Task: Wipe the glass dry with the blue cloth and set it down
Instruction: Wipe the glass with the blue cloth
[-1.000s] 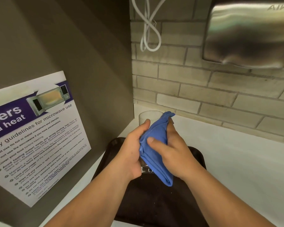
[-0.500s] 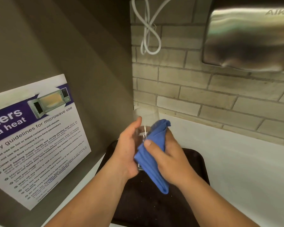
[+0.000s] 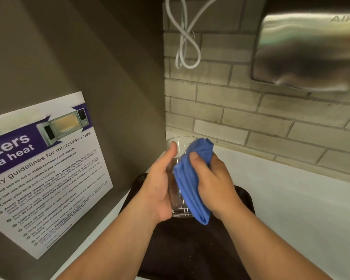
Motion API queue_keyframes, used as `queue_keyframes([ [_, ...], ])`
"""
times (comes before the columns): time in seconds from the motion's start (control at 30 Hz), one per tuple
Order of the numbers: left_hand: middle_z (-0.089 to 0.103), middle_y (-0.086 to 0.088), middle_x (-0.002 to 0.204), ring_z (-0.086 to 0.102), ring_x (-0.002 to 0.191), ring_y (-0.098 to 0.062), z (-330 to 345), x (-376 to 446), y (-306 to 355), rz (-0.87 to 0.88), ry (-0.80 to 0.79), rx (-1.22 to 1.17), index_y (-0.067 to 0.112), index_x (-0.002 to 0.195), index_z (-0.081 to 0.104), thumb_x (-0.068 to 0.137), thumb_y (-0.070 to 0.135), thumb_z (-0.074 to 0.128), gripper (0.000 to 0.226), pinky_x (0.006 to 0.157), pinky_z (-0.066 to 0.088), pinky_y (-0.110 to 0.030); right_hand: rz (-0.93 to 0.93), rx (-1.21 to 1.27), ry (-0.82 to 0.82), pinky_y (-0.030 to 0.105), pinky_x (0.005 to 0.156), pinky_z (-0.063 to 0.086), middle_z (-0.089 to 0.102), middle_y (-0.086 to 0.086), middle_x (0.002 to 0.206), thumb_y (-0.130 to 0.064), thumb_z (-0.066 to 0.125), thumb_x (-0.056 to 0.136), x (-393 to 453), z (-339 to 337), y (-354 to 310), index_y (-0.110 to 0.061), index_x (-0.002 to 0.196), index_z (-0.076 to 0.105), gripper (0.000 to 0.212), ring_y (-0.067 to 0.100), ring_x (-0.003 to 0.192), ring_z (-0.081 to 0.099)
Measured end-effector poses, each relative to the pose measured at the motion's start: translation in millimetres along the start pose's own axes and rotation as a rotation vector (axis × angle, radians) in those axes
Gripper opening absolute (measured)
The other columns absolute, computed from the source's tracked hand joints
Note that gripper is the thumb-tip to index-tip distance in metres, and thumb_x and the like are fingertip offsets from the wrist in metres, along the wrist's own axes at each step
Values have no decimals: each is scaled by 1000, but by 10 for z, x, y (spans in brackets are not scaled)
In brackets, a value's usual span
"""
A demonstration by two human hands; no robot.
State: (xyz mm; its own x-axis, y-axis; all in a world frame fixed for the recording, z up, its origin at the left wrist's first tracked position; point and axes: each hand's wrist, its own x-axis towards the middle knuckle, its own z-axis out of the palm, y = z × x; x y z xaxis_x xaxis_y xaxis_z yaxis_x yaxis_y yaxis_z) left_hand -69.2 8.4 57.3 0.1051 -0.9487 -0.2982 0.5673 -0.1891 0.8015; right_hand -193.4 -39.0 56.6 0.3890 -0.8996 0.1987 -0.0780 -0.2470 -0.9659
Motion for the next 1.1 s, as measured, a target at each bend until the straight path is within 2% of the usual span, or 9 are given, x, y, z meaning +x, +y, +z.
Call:
queue_keyframes([
  [0.07,69,-22,143,64,134,-41,-27,8,32,-41,-19,-95,9,133,74,79,79,67,89,114,49,-55,110,94,-17,36,83,60,80,4,90,-43,53,101,11,-81,16,-22,96,73,29,16,86,76],
  [0.17,71,-26,137,65,131,-45,-53,68,69,-83,39,-168,1,133,72,71,80,73,101,112,49,-56,78,21,-181,19,81,56,79,-7,95,-47,56,93,-176,-86,46,-27,104,69,27,5,92,74],
  [0.23,77,-27,118,71,119,-45,-95,116,47,-30,99,-133,-1,126,71,72,77,75,95,101,57,-50,-1,-164,-252,19,90,54,72,-13,110,-51,53,88,-309,13,61,-28,129,52,47,-1,104,69],
  [0.3,74,-27,129,68,127,-43,-100,106,7,-16,89,-89,3,127,74,78,76,71,89,105,56,-49,-85,-289,-202,25,98,54,59,-10,127,-54,50,89,-305,90,21,-26,146,31,66,2,113,63],
  [0.47,76,-21,132,71,125,-38,-90,92,8,-20,-26,13,10,131,76,76,87,62,95,112,51,-51,-26,-50,-58,11,72,51,72,-5,97,-41,52,101,-51,12,-91,-23,114,57,23,-2,88,70],
  [0.73,83,-16,118,79,112,-29,-30,17,-23,95,14,102,14,119,83,73,74,72,76,90,63,-39,-160,-101,-33,21,78,59,73,-5,95,-58,47,92,-83,87,-38,-27,113,57,39,5,90,73],
  [0.87,69,-28,141,67,127,-39,26,5,41,80,-35,-12,6,130,76,77,73,71,85,115,49,-56,20,110,-7,34,80,57,78,0,87,-50,47,101,2,-38,-68,-24,94,70,36,11,84,74],
  [0.97,70,-29,136,66,126,-46,15,65,75,10,16,-93,-1,127,74,81,77,65,91,117,44,-57,68,176,-117,36,88,59,78,6,95,-51,50,98,-106,-113,-1,-21,99,72,37,20,94,75],
  [1.1,61,-30,149,61,136,-46,28,81,45,4,89,-48,2,146,60,77,77,70,103,119,44,-56,-84,-193,-160,16,85,56,68,-16,113,-62,49,85,-275,38,7,-29,135,44,60,-1,105,68],
])
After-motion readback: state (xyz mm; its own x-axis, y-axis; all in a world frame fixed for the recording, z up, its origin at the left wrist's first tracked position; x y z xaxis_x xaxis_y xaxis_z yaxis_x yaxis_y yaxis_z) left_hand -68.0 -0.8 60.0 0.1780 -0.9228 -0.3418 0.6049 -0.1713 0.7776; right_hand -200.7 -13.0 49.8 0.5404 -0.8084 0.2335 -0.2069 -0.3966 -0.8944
